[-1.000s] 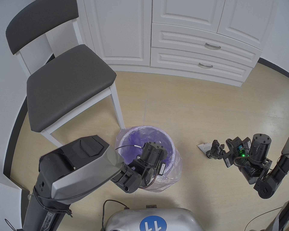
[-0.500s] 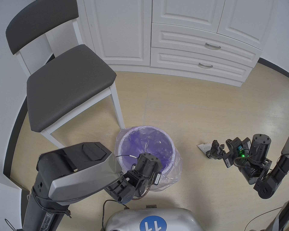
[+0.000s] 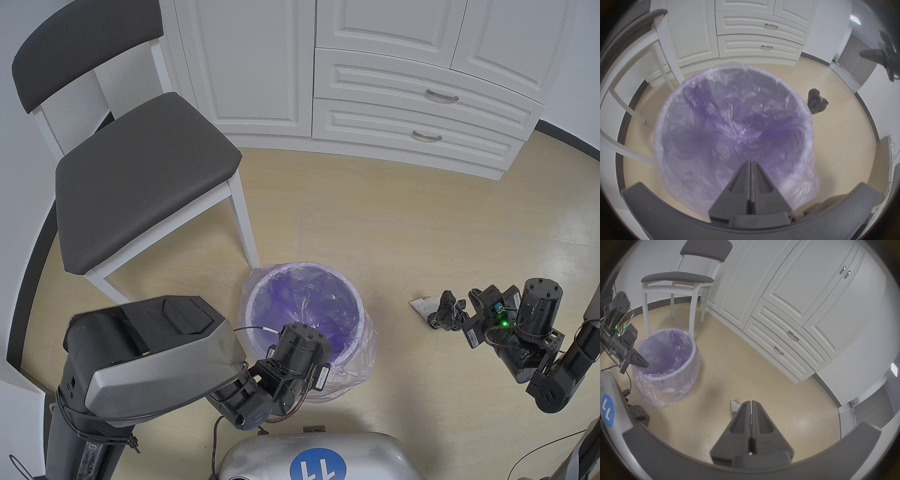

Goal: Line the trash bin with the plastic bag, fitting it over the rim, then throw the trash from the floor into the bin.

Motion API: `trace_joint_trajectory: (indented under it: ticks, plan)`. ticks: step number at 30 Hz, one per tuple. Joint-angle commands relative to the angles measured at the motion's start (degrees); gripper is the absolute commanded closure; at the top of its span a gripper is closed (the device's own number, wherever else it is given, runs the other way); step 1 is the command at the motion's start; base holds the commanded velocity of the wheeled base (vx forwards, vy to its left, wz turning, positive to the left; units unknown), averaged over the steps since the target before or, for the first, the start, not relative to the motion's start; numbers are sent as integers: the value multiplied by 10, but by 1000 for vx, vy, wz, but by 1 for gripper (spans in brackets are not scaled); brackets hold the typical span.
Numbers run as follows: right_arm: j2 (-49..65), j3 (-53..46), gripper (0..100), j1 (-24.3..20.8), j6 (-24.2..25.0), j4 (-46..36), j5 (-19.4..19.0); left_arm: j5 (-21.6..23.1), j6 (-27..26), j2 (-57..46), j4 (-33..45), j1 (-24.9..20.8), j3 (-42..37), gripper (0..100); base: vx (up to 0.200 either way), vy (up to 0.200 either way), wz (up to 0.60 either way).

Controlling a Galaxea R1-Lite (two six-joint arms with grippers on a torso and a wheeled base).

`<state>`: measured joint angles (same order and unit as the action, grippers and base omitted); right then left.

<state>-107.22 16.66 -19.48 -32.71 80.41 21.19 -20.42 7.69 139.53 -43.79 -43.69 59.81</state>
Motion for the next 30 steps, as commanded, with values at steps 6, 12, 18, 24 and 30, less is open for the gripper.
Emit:
trace_joint_trajectory:
  ticks: [6, 12, 18, 24, 30]
  plan:
    - [-2, -1, 100, 0, 0, 0, 0, 1, -2, 0, 32, 40, 79, 100, 0, 0, 0]
    - [-4, -1, 100, 0, -1, 0, 0, 1, -1, -8, 20, 62, 29, 100, 0, 0, 0]
    - [-3, -1, 100, 0, -1, 0, 0, -1, -3, -21, -21, 61, -32, 100, 0, 0, 0]
    - [-3, -1, 100, 0, -1, 0, 0, -1, -3, -40, -48, 61, -78, 100, 0, 0, 0]
    - [-2, -1, 100, 0, 0, 0, 0, -1, -4, -42, -69, 55, -106, 100, 0, 0, 0]
